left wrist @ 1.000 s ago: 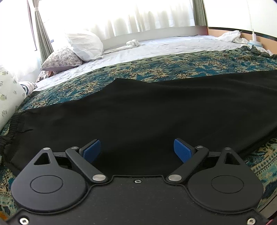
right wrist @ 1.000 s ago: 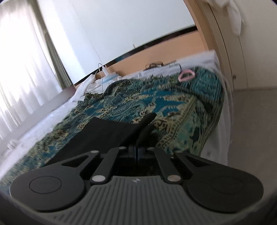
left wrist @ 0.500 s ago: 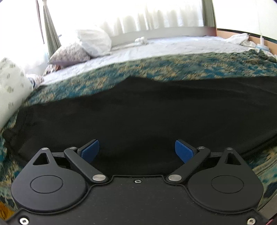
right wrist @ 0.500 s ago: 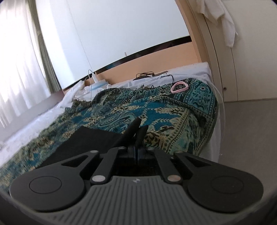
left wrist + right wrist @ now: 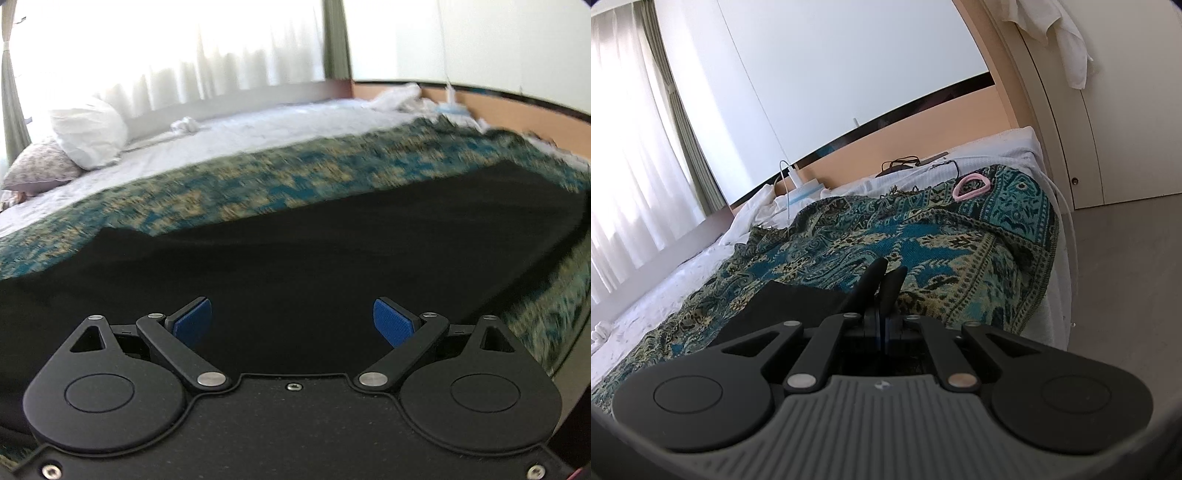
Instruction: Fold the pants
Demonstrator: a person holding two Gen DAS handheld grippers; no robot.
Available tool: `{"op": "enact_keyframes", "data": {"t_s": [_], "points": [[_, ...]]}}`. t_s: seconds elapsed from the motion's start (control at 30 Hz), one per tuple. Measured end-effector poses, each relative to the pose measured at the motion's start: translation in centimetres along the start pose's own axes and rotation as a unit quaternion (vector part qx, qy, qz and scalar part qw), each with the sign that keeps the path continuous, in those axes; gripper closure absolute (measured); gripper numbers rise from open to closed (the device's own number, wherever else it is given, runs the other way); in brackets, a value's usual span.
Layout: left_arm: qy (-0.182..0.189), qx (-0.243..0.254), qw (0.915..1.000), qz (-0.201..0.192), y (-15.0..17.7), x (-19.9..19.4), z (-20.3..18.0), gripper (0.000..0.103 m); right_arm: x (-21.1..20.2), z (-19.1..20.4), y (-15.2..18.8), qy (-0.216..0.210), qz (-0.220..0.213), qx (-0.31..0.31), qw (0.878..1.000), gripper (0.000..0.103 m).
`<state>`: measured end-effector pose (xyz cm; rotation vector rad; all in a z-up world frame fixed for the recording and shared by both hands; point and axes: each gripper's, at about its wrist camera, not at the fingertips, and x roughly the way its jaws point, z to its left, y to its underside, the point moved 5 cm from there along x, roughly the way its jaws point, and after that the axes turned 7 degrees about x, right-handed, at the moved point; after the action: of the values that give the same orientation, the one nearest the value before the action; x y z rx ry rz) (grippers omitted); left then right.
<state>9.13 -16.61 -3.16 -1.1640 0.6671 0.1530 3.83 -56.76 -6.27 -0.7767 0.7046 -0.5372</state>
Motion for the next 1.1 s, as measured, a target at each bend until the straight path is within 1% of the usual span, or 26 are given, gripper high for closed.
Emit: {"op": "enact_keyframes", "data": {"t_s": [0.07,0.13,0.17,0.2,0.27,0.37,0.43,0.5,0.57,0.6,0.63,0.7,0.73,0.77,0.83,0.9,0.97,1.07,1.1], "points": [[0.005,0.003,0.9998,0.017,1.0,0.4,-0.8,0.008,0.3,-0.3,-0.1,0.001,0.000,0.003,1.000,0.096],[0.014,-0.021,0.9996,0.010,1.9,0.4,-0.7,0.008,0.7,-0.7,-0.2,0.000,0.005,0.015,1.000,0.097],[0.017,-0.030,0.9993,0.012,2.2,0.3,-0.6,0.008,0.9,-0.8,-0.3,0.002,0.004,0.019,1.000,0.094],[0.019,-0.031,0.9993,0.010,2.4,0.2,-0.5,0.008,1.2,-0.9,-0.4,0.004,0.004,0.022,1.000,0.087],[0.017,-0.019,0.9996,0.007,2.5,0.3,-0.5,0.008,1.4,-1.1,-0.4,0.006,0.004,0.029,1.000,0.081],[0.015,-0.018,0.9997,0.007,2.5,0.4,-0.5,0.008,1.1,-1.1,-0.5,0.005,-0.001,0.027,1.000,0.079],[0.017,-0.020,0.9996,0.006,2.5,0.4,-0.4,0.007,0.8,-1.5,-0.5,-0.005,0.000,0.038,0.999,0.076],[0.017,-0.025,0.9995,0.009,2.4,0.3,-0.2,0.008,0.4,-2.2,-0.7,-0.023,0.006,0.060,0.998,0.072],[0.012,-0.029,0.9994,0.013,1.8,-0.1,0.0,0.009,0.1,-3.0,-1.0,-0.037,0.010,0.087,0.996,0.070],[0.013,-0.026,0.9996,0.007,1.3,-0.4,-0.1,0.010,-0.1,-3.5,-1.1,-0.044,0.013,0.103,0.994,0.067],[0.013,-0.018,0.9997,-0.008,0.7,-0.8,-0.3,0.010,-0.4,-4.0,-1.2,-0.052,0.014,0.121,0.991,0.064],[0.013,-0.001,0.9990,-0.042,-0.5,-1.6,-0.9,0.010,-1.1,-4.8,-1.5,-0.070,0.008,0.159,0.985,0.045],[0.015,0.009,0.9983,-0.056,-1.1,-1.8,-1.3,0.010,-1.5,-5.0,-1.5,-0.073,0.003,0.169,0.983,0.039],[0.019,0.017,0.9977,-0.063,-1.6,-1.8,-1.9,0.010,-1.8,-5.1,-1.6,-0.076,0.000,0.175,0.982,0.032],[0.026,0.024,0.9972,-0.067,-2.3,-1.4,-2.9,0.010,-2.0,-4.9,-1.4,-0.075,0.008,0.171,0.982,0.031],[0.034,0.022,0.9976,-0.056,-2.5,-0.7,-3.8,0.010,-2.2,-4.4,-1.1,-0.078,0.016,0.158,0.984,0.030],[0.040,0.019,0.9983,-0.039,-2.2,0.2,-4.6,0.010,-2.4,-3.6,-0.9,-0.088,0.022,0.134,0.987,0.029],[0.039,0.021,0.9990,-0.003,-1.0,1.5,-5.8,0.009,-2.6,-2.5,-0.4,-0.090,0.034,0.097,0.991,0.029],[0.037,0.015,0.9992,0.000,-0.5,1.8,-5.9,0.009,-2.6,-2.2,-0.2,-0.089,0.037,0.087,0.992,0.029]]}}
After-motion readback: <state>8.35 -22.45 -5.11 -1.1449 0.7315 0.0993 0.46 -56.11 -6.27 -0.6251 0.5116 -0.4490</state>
